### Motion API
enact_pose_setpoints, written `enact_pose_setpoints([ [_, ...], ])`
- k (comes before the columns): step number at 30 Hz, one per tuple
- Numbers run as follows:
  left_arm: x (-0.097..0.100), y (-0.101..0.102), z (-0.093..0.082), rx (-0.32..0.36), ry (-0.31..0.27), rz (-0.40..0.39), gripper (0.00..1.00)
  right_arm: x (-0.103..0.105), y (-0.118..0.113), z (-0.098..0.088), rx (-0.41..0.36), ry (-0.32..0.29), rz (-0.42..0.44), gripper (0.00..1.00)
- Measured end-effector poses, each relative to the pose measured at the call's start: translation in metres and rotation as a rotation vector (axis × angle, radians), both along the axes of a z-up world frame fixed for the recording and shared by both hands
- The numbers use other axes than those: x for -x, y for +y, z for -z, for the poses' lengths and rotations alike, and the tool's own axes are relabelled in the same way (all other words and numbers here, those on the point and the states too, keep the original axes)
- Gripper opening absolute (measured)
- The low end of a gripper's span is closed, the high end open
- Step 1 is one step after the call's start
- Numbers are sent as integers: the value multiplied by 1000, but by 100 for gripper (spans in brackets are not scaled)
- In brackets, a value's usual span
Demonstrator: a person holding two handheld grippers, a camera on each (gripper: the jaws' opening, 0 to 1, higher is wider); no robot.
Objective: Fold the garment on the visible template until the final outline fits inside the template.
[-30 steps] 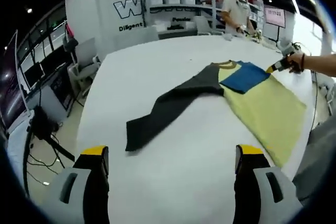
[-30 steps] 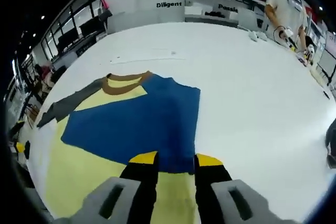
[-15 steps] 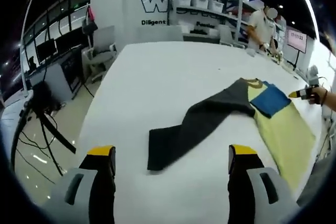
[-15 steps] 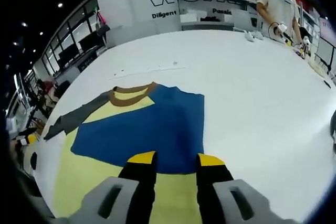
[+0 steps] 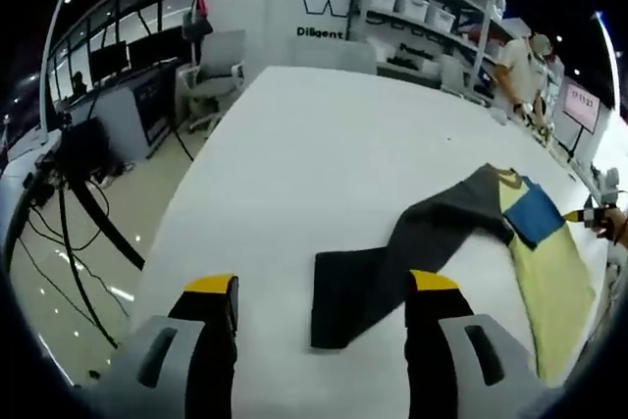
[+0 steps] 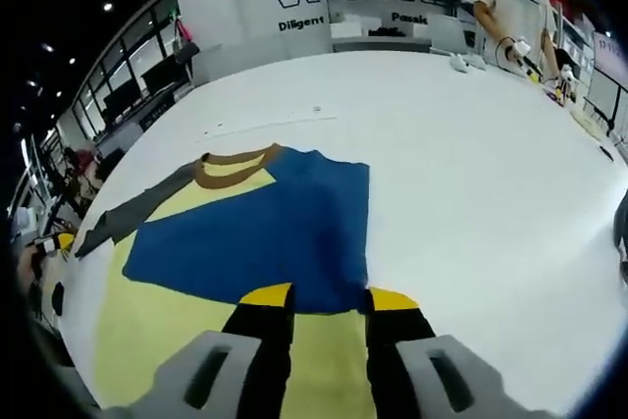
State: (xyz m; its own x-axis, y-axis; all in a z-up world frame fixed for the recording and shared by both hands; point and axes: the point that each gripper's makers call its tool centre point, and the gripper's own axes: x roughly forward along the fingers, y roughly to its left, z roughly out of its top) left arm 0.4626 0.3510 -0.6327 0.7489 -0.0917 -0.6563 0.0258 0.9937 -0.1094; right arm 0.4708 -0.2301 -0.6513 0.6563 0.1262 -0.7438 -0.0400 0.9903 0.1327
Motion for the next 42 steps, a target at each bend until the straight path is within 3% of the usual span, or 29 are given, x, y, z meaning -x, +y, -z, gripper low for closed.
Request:
enact_pose_setpoints([
  [11,-9,-3,23,-48,37,-25,46,-3,0,1,3,-10,5,22],
  [18,-15,-9,28,-71,41,-6,34,-1,3,1,8,-11,-11,26],
  [19,-16,-9,29,-73,42,-12,30,0,3,0,4,-11,-11,27],
  [23,-18,-4,34,-83,62,15,0,4,6,-2,-15,-21,-10,31],
  [24,-20,7,32,-124,51,-37,1,6,7,-2,-18,-23,-11,32],
  [27,-19,0,32,-74,58,-15,0,11,9,-3,-19,-23,-22,35],
  [34,-17,1,29,-54,59,-21,0,21,14,-6,-23,-20,-58,43],
  [42,-24,15,10,-80,-6,-53,0,32,26,-16,-47,-35,-133,59],
])
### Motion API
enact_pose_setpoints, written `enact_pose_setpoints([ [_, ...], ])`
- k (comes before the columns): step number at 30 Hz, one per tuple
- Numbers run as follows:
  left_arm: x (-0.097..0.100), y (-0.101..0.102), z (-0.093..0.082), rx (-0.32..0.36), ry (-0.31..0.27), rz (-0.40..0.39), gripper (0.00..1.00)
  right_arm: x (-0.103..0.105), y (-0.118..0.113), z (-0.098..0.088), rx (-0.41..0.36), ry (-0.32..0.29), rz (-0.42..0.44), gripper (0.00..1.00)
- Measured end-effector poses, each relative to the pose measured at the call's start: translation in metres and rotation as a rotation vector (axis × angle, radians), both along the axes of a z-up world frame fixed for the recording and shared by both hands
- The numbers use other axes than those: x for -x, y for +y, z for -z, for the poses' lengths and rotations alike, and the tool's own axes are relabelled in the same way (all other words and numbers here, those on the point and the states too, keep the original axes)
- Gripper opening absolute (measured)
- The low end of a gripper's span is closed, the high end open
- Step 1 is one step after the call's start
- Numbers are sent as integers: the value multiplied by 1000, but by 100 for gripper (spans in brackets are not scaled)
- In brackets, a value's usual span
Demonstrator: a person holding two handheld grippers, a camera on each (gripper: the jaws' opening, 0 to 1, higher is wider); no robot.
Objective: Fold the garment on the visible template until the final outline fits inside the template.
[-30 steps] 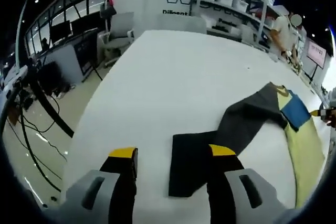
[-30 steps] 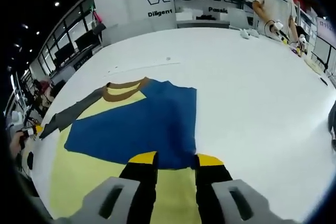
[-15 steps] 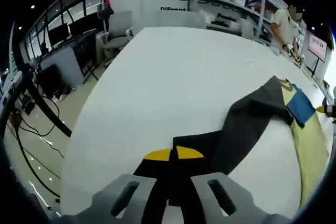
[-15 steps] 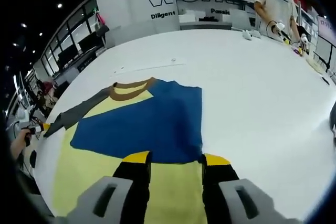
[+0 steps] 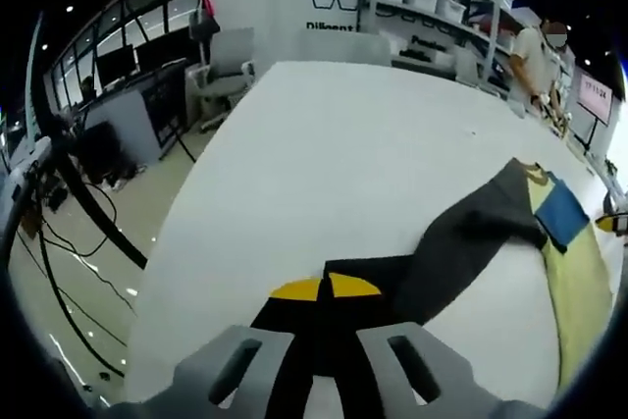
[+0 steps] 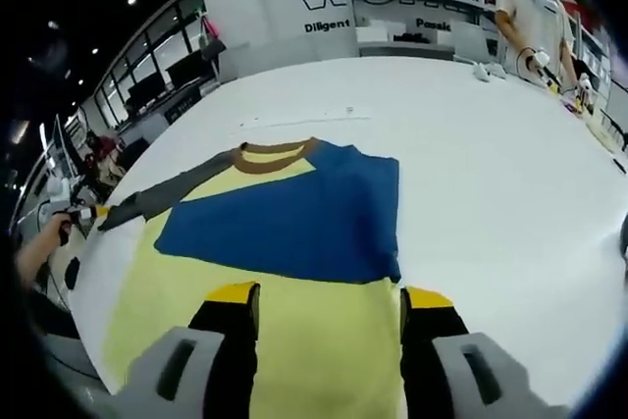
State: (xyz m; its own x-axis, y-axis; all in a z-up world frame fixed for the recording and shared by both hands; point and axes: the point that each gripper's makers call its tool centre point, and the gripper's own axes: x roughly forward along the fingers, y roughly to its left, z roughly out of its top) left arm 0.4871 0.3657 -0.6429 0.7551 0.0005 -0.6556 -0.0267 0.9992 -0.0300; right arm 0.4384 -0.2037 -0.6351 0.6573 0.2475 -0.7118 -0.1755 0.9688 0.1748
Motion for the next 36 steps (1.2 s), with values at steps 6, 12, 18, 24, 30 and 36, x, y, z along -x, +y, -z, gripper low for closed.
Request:
enact_pose_setpoints([
  [6,-8,19,-22,-14,-66,-43,0,16,9,-6,14,-2,-68,65],
  [12,-8,12,-10,-24,-31,2,0,27,11,-10,12,-6,-79,66],
  [18,-12,-7,0,25,-8,55,22,30,9,-15,16,-16,-74,68],
  [24,-12,-19,15,30,47,111,24,34,11,-17,18,-16,-85,71],
  [30,-10,-20,21,-3,69,132,8,36,9,-20,17,-27,-73,71],
  [36,-12,-13,12,-19,45,110,2,37,4,-23,25,-34,-63,71],
])
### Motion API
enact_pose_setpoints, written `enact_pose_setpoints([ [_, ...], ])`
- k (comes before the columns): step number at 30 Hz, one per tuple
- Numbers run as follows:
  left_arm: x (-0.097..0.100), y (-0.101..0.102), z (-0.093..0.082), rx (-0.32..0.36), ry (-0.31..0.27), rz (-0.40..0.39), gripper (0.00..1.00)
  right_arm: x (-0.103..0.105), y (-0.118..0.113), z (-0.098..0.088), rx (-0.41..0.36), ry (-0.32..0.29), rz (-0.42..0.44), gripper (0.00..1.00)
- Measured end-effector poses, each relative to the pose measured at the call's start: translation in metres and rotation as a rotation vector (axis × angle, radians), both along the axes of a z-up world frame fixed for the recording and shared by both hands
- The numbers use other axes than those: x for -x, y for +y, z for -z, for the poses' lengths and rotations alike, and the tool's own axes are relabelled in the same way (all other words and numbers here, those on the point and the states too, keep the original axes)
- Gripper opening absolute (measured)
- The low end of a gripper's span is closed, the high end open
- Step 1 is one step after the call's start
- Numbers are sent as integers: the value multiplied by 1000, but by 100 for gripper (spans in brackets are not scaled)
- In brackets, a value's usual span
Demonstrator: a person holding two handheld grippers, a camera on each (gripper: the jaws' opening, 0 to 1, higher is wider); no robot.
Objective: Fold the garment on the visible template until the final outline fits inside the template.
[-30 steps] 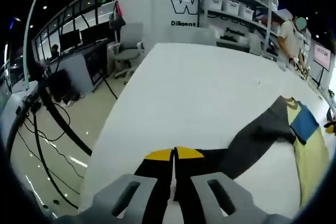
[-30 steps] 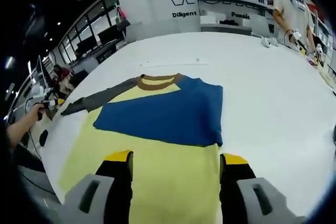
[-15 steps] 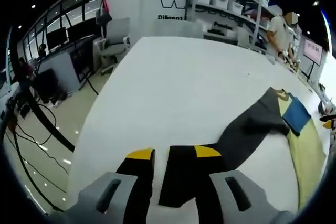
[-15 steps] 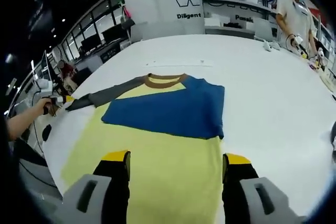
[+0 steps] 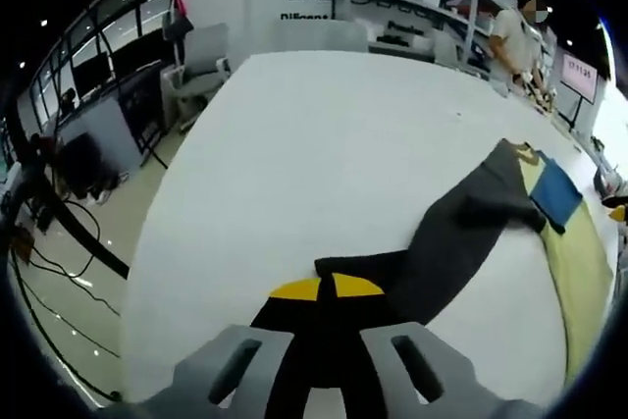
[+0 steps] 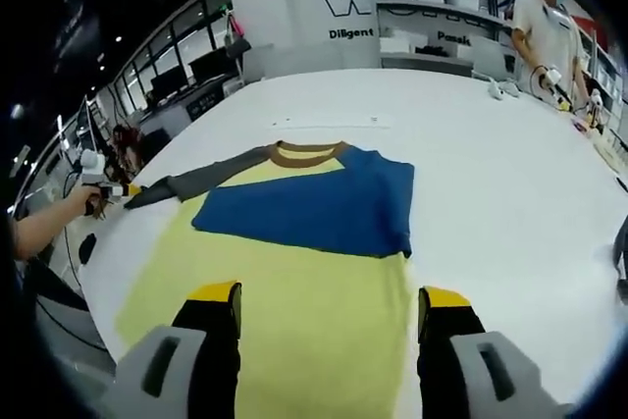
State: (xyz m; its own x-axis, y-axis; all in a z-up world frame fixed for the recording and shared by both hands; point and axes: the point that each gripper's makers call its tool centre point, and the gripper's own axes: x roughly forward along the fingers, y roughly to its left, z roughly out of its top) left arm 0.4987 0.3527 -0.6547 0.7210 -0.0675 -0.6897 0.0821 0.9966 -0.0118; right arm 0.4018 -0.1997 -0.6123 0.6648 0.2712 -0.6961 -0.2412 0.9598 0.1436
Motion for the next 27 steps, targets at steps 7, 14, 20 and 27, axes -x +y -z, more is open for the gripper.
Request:
enact_pose_setpoints([
  [7,-8,11,-23,-26,-76,-18,2,0,-2,-3,4,-12,-1,70],
  [14,-8,12,-22,-29,-83,-16,3,2,0,-3,5,-11,-7,70],
  [20,-3,5,-34,-89,-144,108,31,2,6,-7,11,-21,-29,72],
  [27,20,-7,-24,-150,-103,244,40,2,15,-14,-9,-38,-54,73],
])
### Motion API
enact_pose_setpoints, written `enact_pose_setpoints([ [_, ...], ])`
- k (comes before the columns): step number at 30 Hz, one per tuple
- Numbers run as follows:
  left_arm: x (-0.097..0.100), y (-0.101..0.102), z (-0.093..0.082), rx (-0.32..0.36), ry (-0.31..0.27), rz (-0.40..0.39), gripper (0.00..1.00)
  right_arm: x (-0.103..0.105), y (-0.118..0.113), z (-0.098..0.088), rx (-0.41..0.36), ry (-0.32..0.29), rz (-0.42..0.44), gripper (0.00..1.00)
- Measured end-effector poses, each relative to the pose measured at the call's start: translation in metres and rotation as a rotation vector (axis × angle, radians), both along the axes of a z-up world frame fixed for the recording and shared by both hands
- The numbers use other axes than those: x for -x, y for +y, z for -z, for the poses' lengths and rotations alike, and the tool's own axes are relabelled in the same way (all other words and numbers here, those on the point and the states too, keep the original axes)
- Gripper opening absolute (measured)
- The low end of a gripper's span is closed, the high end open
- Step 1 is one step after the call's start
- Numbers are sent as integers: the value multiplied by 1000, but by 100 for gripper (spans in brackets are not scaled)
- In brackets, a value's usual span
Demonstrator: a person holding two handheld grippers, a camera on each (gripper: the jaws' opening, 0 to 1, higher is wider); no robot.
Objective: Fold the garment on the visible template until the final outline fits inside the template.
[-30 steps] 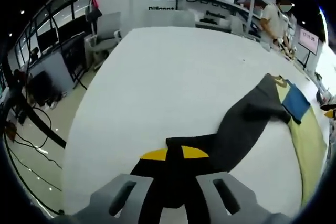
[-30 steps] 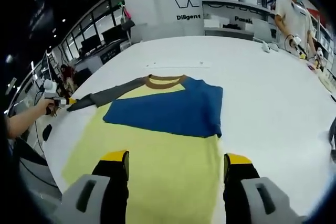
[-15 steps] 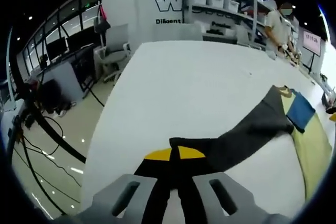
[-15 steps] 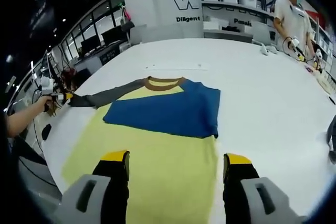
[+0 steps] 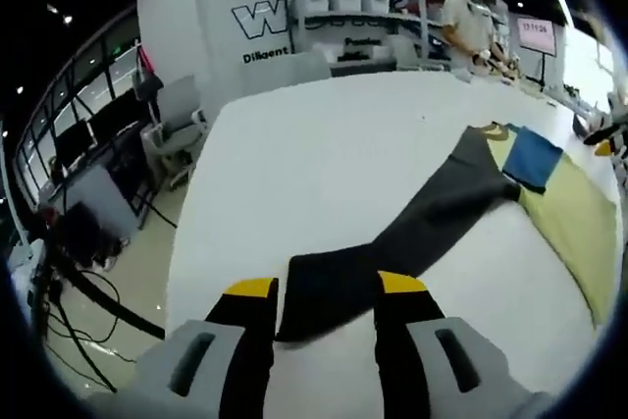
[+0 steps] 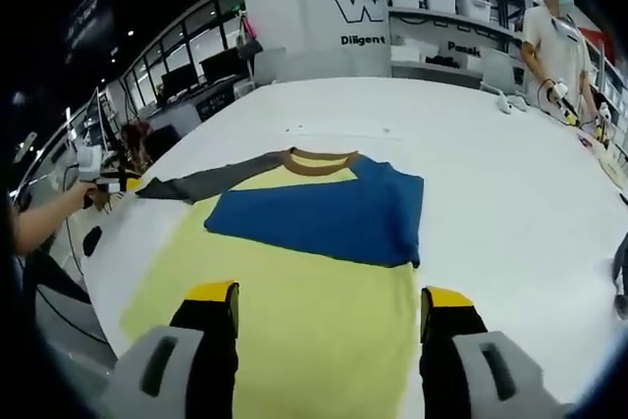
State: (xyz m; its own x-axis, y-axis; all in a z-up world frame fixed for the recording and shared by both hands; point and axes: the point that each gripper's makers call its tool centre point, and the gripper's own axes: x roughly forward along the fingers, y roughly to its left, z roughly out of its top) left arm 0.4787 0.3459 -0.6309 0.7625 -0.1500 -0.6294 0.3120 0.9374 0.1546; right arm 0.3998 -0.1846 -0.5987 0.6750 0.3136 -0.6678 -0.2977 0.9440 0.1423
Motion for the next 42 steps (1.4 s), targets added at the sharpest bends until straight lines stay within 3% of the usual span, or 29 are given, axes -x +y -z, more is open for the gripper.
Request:
enact_pose_setpoints([
  [3,7,2,8,-35,25,28,38,1,0,0,3,1,-3,73],
  [5,10,8,13,-97,57,56,35,1,0,0,6,0,-3,73],
  [11,11,10,21,-120,86,108,28,2,-2,-1,5,-1,2,73],
  [13,12,14,29,-140,121,110,24,3,-2,0,1,-1,5,73],
  [14,9,13,29,-122,104,106,22,4,-2,-1,0,-1,4,73],
  [18,8,18,33,-158,130,102,3,6,-1,-2,0,-6,-1,73],
  [23,13,12,32,-107,155,77,2,6,-3,-3,-2,-5,5,73],
  [30,29,3,20,-77,176,104,2,7,-2,-8,4,-13,-1,73],
  [33,36,-3,9,-68,173,130,2,7,-2,-9,4,-17,-2,73],
  [36,42,-13,-7,-15,174,146,2,7,-2,-10,6,-19,-7,73],
  [42,48,-25,-29,3,148,191,2,9,3,-13,3,-28,-22,74],
])
